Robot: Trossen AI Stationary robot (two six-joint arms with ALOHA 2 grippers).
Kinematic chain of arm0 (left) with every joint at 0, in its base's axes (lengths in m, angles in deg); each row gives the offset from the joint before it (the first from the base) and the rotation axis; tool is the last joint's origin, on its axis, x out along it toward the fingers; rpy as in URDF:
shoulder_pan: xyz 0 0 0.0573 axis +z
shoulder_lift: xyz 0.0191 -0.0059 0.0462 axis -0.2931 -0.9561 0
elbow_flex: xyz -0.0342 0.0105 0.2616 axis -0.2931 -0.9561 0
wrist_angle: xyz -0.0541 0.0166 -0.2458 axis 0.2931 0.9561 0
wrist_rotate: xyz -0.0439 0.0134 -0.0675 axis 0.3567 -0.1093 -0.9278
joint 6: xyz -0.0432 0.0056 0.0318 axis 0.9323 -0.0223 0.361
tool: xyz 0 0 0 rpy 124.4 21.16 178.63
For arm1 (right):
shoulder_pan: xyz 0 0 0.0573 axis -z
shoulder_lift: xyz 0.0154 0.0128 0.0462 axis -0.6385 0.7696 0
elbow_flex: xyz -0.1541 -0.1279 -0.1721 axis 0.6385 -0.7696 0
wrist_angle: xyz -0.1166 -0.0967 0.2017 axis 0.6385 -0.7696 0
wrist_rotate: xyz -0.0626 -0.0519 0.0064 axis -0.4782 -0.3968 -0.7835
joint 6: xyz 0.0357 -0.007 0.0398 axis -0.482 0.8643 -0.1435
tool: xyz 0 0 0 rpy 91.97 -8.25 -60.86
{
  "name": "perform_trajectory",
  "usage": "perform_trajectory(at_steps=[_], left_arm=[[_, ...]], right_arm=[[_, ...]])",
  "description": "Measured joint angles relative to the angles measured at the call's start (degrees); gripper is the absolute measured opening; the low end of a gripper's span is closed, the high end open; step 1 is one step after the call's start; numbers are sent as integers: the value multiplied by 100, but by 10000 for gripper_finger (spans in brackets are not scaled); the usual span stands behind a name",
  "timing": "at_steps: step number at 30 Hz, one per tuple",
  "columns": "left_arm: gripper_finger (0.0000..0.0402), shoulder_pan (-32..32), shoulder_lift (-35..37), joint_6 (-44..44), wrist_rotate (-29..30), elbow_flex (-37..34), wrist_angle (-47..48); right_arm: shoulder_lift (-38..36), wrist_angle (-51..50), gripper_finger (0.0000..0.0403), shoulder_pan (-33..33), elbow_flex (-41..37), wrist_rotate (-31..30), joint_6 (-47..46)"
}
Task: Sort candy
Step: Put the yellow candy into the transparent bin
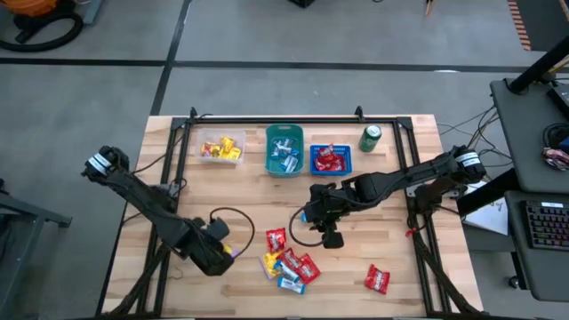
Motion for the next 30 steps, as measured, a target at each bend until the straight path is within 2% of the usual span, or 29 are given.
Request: perform_trajectory(at_steps=[5,11,17,22,30], left_arm=[[0,457,316,-555,645,-2,302],[0,1546,696,-2177,1162,-2,360],[0,3059,1132,-4180,1319,-2,373],[0,4570,1433,-5564,1467,-2,271],[0,7037,1292,-6661,1461,-13,-236]], right_arm=[[0,-246,91,-20,-5,2,-83],[0,-663,84,-56,-5,-7,-439],[0,-1007,76,-198,-8,-3,-696],[0,-1057,73,-368,-14,-3,-806],[0,-1031,73,-548,-18,-491,-915]])
